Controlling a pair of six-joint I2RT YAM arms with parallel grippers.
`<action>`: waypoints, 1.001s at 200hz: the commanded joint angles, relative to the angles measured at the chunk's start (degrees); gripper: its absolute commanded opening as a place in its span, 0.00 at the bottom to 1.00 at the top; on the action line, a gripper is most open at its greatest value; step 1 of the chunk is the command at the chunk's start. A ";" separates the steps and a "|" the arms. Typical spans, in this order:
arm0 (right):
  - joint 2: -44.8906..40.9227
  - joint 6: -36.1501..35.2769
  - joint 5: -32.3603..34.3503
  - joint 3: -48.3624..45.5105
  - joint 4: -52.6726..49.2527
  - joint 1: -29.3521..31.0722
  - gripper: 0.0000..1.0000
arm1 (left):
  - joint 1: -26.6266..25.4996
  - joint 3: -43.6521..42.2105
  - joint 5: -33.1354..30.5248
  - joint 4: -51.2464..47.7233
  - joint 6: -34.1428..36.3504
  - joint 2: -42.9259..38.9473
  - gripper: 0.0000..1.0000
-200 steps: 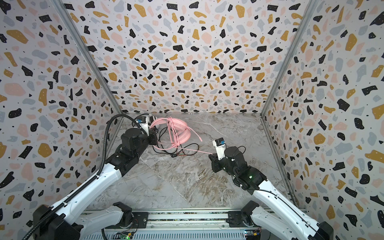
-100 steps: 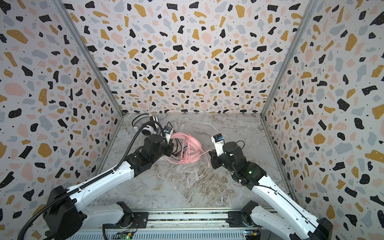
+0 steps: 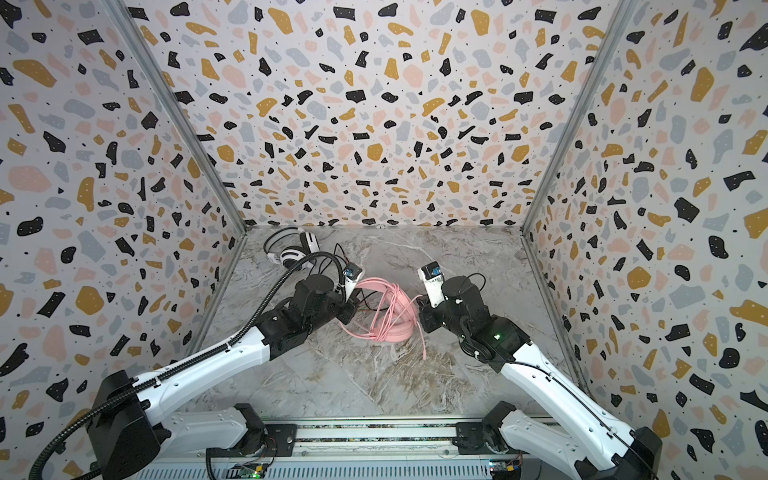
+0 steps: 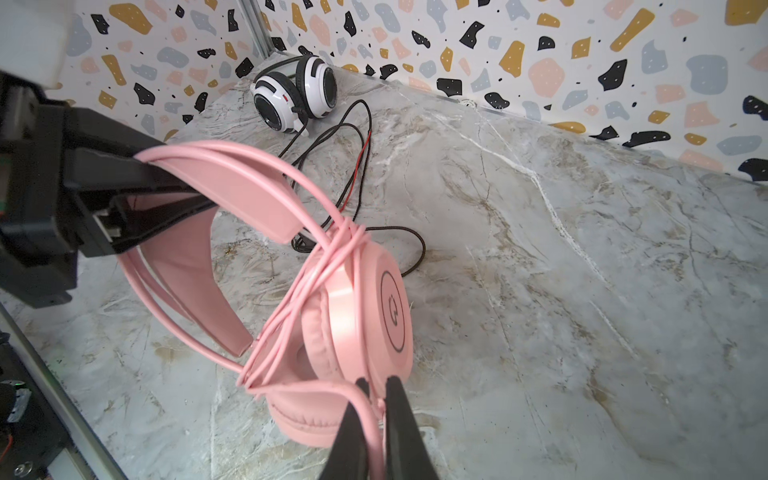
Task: Wrap the headphones
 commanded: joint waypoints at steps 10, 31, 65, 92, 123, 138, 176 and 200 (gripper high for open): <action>0.78 -2.49 3.37 5.48 3.80 -0.87 0.02 | -0.61 1.89 5.73 -3.68 3.97 -0.69 0.00; 2.24 -3.54 3.27 6.45 4.36 -1.87 0.02 | -0.65 2.11 9.87 -3.63 4.28 -1.49 0.00; 4.10 -5.95 2.06 8.70 4.37 -3.54 0.03 | -0.64 1.89 17.28 -4.16 5.11 -2.35 0.00; 4.93 -7.58 0.18 9.20 5.42 -4.22 0.03 | -0.64 0.98 24.92 -3.30 5.37 -2.45 0.00; 6.21 -8.63 -2.56 9.03 6.39 -4.70 0.06 | -0.64 0.52 31.09 -1.61 4.52 -2.54 0.00; 6.37 -8.93 -4.07 8.37 7.16 -4.86 0.08 | -0.66 1.06 32.96 -2.08 4.71 -2.24 0.00; 7.00 -8.99 -4.69 6.17 8.08 -5.03 0.10 | -0.68 1.49 33.03 -2.75 5.04 -2.36 0.00; 6.97 -8.84 -4.77 4.28 8.37 -5.22 0.12 | -0.61 1.99 35.12 -3.48 5.20 -2.36 0.00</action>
